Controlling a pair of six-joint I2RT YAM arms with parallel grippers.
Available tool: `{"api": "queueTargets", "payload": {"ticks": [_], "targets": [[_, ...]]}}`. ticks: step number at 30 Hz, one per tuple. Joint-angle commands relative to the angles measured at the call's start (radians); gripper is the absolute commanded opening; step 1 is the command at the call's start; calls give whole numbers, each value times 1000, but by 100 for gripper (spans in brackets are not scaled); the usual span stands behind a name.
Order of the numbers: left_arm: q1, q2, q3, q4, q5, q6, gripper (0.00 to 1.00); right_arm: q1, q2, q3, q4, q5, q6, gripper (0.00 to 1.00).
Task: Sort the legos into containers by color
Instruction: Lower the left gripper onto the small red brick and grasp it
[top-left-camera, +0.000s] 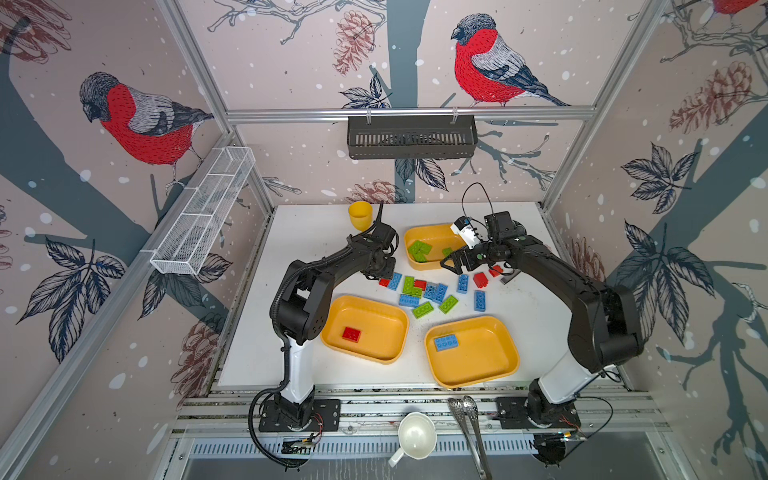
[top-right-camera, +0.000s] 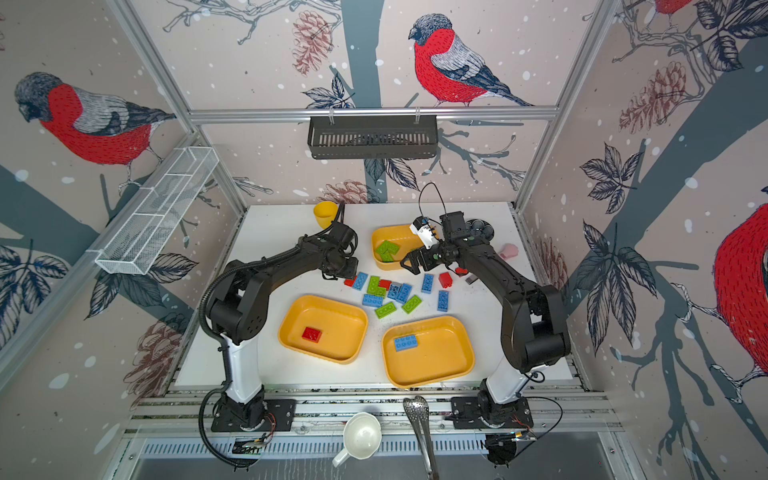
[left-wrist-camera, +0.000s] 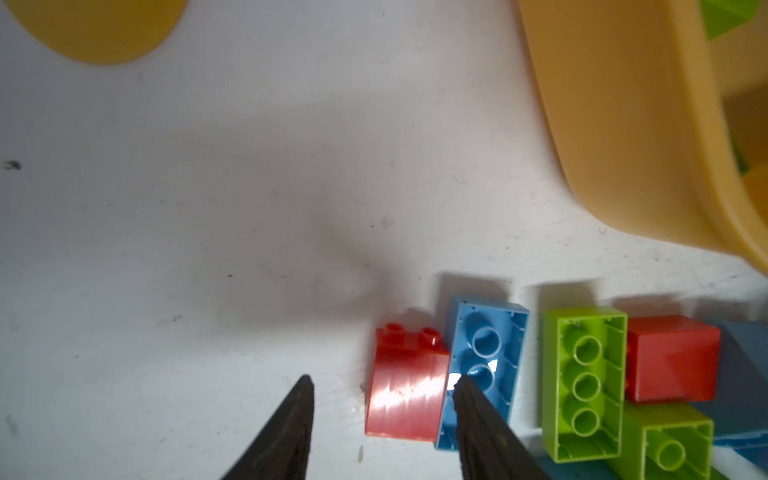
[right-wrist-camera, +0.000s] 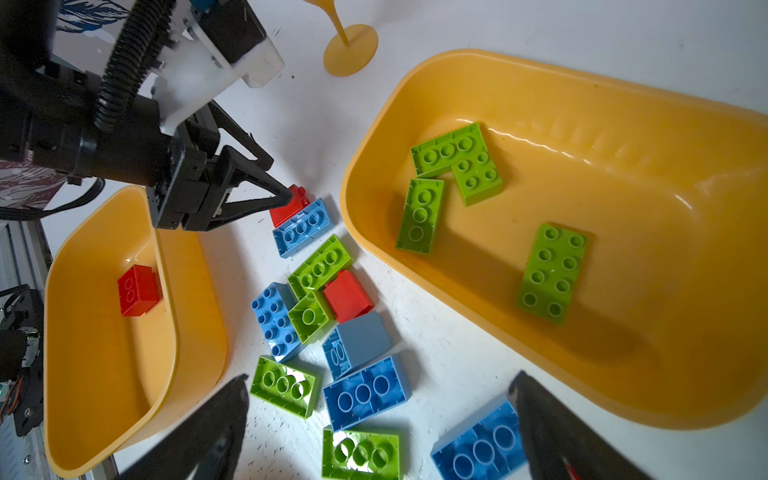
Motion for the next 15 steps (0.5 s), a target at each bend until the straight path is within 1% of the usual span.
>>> {"api": "queueTargets", "payload": {"ticks": [1,7,15], "targets": [[0,26,29,15,-20,-26,55,0,1,3,10,-3,-12,99],[-1,69,49,20,-50,-35,55,-1,1,2,14,-1,-10,99],[-19,80,49,12,-24,-30,57,0,19,19,6,-5,-7,99]]}}
